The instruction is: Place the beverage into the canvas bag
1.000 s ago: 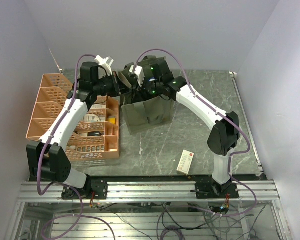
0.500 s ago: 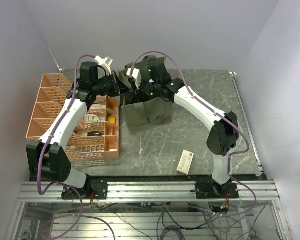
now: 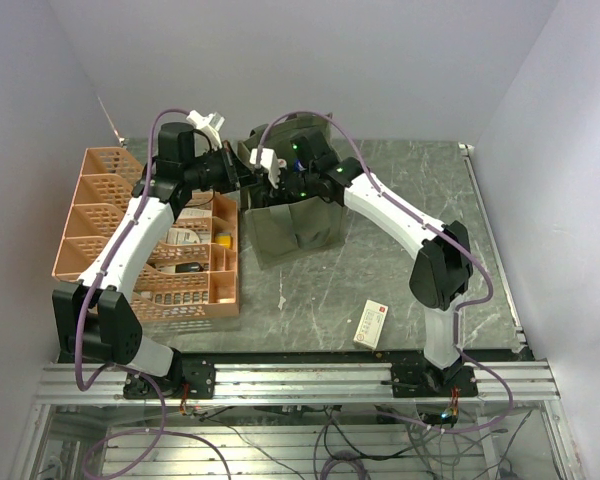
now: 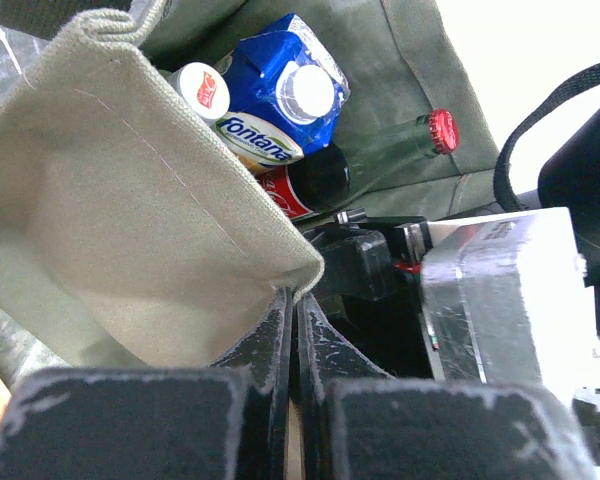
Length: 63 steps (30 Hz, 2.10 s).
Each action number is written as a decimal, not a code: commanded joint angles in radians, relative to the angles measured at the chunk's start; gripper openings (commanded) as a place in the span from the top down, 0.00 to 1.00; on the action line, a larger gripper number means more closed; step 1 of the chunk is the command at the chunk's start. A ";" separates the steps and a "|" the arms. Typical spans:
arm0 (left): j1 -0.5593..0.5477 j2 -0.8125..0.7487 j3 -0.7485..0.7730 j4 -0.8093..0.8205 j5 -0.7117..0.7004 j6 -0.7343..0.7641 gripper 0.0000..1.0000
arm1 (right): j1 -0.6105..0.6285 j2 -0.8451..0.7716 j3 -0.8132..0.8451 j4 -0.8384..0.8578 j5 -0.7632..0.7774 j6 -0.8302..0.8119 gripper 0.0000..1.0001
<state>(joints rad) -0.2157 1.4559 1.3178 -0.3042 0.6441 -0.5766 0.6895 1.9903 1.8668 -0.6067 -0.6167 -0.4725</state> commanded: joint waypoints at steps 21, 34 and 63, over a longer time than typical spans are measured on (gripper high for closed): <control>0.026 -0.061 0.009 0.040 0.050 -0.010 0.93 | 0.011 -0.009 -0.013 0.055 -0.081 0.054 0.58; 0.026 -0.070 -0.018 0.041 0.033 0.028 0.93 | 0.008 -0.061 0.019 0.082 -0.067 0.092 0.55; 0.024 -0.075 0.004 0.011 -0.014 0.122 0.93 | -0.291 -0.420 -0.080 0.189 0.068 0.268 0.52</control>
<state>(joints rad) -0.2035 1.4158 1.2869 -0.2787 0.6224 -0.4839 0.4465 1.6707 1.8366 -0.4763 -0.5983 -0.2504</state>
